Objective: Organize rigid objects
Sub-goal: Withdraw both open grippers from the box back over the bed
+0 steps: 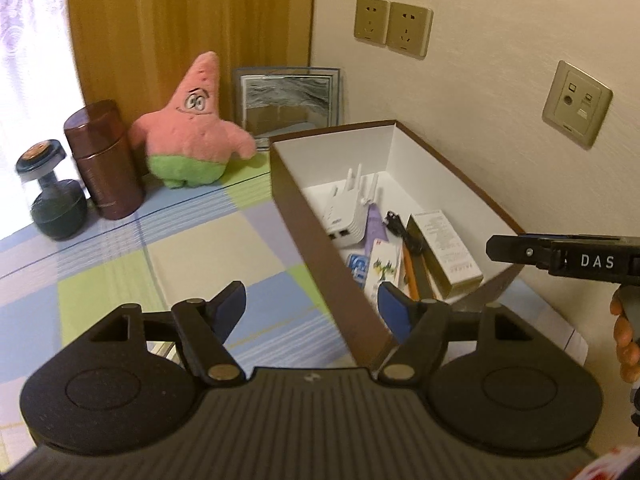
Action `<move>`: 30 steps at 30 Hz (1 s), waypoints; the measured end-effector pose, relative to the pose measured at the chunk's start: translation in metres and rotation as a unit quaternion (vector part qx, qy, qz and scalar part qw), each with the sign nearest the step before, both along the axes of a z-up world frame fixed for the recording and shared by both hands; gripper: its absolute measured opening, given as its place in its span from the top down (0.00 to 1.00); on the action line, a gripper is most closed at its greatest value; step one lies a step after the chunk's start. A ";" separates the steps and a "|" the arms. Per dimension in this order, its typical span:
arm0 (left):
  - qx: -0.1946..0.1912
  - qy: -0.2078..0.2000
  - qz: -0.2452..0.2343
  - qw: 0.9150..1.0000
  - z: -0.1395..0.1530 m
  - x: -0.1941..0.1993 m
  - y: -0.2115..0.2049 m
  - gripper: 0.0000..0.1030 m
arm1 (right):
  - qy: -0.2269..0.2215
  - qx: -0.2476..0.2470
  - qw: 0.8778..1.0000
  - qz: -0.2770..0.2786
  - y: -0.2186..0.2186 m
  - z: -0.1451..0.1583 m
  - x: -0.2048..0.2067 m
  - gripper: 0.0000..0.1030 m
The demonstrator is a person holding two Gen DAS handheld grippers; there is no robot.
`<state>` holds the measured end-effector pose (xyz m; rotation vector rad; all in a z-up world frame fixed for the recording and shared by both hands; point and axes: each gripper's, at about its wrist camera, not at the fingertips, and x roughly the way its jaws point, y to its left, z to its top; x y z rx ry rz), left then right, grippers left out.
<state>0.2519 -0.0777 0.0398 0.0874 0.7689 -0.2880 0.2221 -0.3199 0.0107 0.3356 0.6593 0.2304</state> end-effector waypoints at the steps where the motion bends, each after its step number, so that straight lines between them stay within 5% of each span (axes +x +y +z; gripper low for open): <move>1: -0.002 0.001 0.003 1.000 0.000 -0.006 0.005 0.32 | 0.001 0.000 1.000 0.003 0.003 0.000 -0.004 0.51; 16: -0.011 0.020 0.031 0.999 -0.009 -0.058 0.047 0.32 | 0.022 0.001 0.999 0.046 0.043 -0.013 -0.037 0.51; 30: 0.013 0.052 0.103 0.993 -0.042 -0.092 0.102 0.33 | 0.071 -0.011 0.987 0.145 0.119 -0.051 -0.042 0.51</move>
